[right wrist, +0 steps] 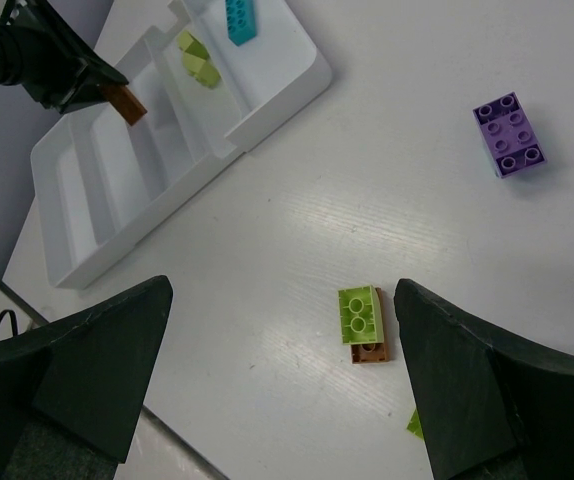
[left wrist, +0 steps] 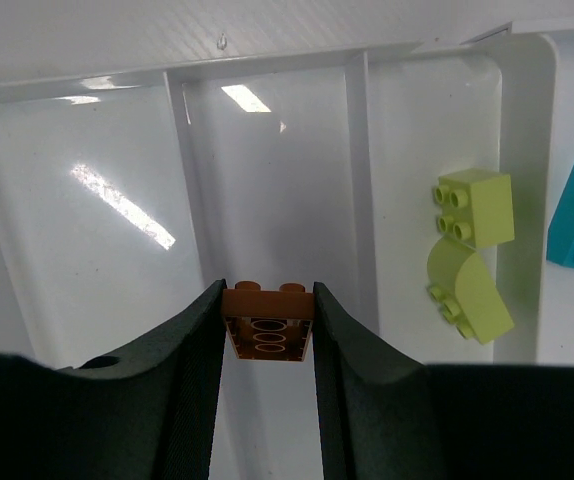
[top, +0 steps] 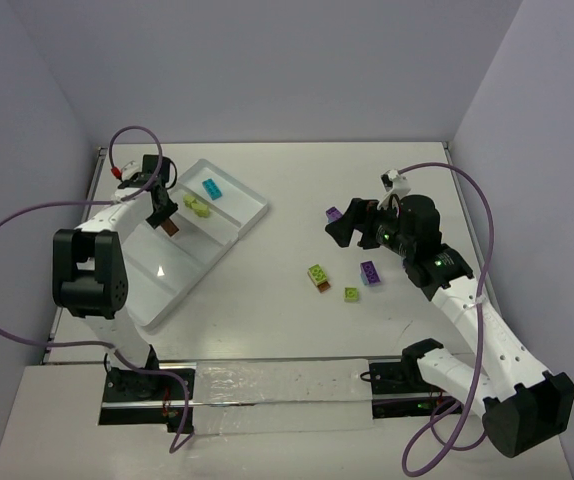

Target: Sort the legos into containers by color

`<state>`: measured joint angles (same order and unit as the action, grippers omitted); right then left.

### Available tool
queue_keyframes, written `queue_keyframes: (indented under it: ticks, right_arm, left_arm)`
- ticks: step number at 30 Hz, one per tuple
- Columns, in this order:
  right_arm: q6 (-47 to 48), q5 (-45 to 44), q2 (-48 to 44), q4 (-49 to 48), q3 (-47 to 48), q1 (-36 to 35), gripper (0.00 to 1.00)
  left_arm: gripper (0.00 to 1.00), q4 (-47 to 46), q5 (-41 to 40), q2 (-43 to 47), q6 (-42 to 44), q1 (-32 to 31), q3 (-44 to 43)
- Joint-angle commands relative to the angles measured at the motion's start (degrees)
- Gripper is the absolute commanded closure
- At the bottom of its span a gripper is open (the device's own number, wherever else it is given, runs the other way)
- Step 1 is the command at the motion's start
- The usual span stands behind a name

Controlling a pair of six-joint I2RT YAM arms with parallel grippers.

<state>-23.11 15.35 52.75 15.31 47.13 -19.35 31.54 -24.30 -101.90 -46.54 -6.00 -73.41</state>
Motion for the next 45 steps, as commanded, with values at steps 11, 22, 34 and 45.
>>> queue_keyframes:
  ticks: [11, 22, 34, 45]
  right_arm:
    - [-0.38, -0.35, 0.80, -0.60, 0.91, -0.25, 0.00]
    - [-0.47, 0.09, 1.07, -0.40, 1.12, -0.28, 0.00]
    - [3.16, -7.60, 9.90, 8.32, 2.96, -5.86, 0.00]
    - [4.57, -17.33, 25.93, 9.31, 4.96, -14.00, 0.11]
  left_arm:
    - [0.99, -1.74, -2.37, -3.77, -1.44, 0.58, -3.76]
    - [0.27, -2.25, -3.41, -1.65, -1.02, 0.52, -3.40]
    - [0.09, 1.33, -7.69, 11.19, -1.09, -13.95, -0.95]
    - [0.09, -2.93, -4.03, 20.01, -5.98, -26.20, 7.70]
